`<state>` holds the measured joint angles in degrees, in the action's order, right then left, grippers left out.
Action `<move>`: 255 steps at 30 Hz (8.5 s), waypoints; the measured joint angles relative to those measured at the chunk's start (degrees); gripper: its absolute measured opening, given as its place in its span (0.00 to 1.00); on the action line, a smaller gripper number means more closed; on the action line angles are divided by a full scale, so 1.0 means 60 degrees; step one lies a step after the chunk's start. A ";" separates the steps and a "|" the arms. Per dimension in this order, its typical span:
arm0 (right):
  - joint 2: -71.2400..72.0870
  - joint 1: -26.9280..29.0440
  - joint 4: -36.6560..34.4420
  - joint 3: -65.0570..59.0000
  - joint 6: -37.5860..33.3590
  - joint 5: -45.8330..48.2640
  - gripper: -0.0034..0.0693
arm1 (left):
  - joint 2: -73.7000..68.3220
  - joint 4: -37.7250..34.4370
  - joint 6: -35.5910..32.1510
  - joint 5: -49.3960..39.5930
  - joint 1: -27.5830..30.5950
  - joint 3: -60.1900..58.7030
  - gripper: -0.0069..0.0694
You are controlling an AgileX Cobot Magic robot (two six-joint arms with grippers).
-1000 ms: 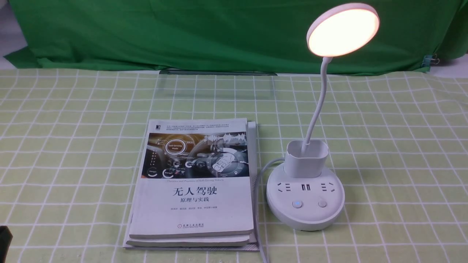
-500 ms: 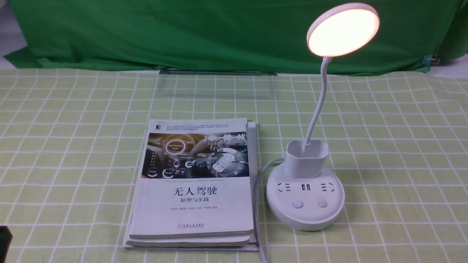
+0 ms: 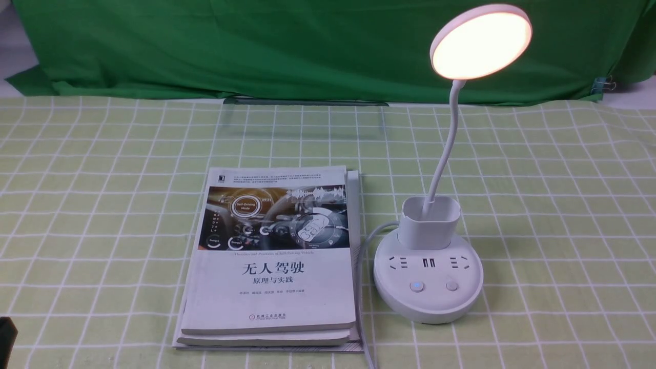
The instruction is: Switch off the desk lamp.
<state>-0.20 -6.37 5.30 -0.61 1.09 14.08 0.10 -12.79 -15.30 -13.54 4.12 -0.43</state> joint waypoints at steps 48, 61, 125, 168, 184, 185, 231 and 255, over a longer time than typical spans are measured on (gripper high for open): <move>-1.0414 -0.2805 -0.0634 0.8568 0.0701 0.6813 0.09 | 0.0000 0.0000 0.0000 0.0000 0.0000 0.0000 0.09; -1.4401 -0.4405 -0.1416 0.9387 0.0599 0.5625 0.09 | 0.0000 0.0000 0.0000 0.0000 0.0000 0.0000 0.09; -1.6127 -0.4100 -0.1613 0.9621 0.0285 0.3434 0.09 | 0.0000 0.0000 0.0000 0.0000 0.0000 0.0000 0.09; -1.6497 -0.4093 -0.1603 0.9634 0.0285 0.3491 0.09 | 0.0000 0.0000 0.0000 0.0000 0.0000 0.0000 0.09; -1.3699 -0.4444 -0.1615 0.8994 0.0357 0.4005 0.09 | 0.0000 0.0000 0.0000 0.0000 0.0000 0.0000 0.09; -1.3493 -0.4500 -0.1615 0.8865 0.0357 0.4015 0.09 | 0.0000 0.0000 0.0000 0.0000 0.0000 0.0000 0.09; -0.1150 0.0366 -0.1358 0.0126 -0.1303 -0.1182 0.09 | 0.0000 0.0000 0.0000 0.0000 0.0000 0.0000 0.09; 0.0007 0.0433 -0.1358 0.0001 -0.1700 -0.0115 0.09 | 0.0008 0.0000 0.0000 0.0000 0.0000 0.0000 0.09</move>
<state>-0.16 -3.77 -2.85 -0.60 -9.11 13.39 0.15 -12.79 -15.30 -13.54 4.12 -0.43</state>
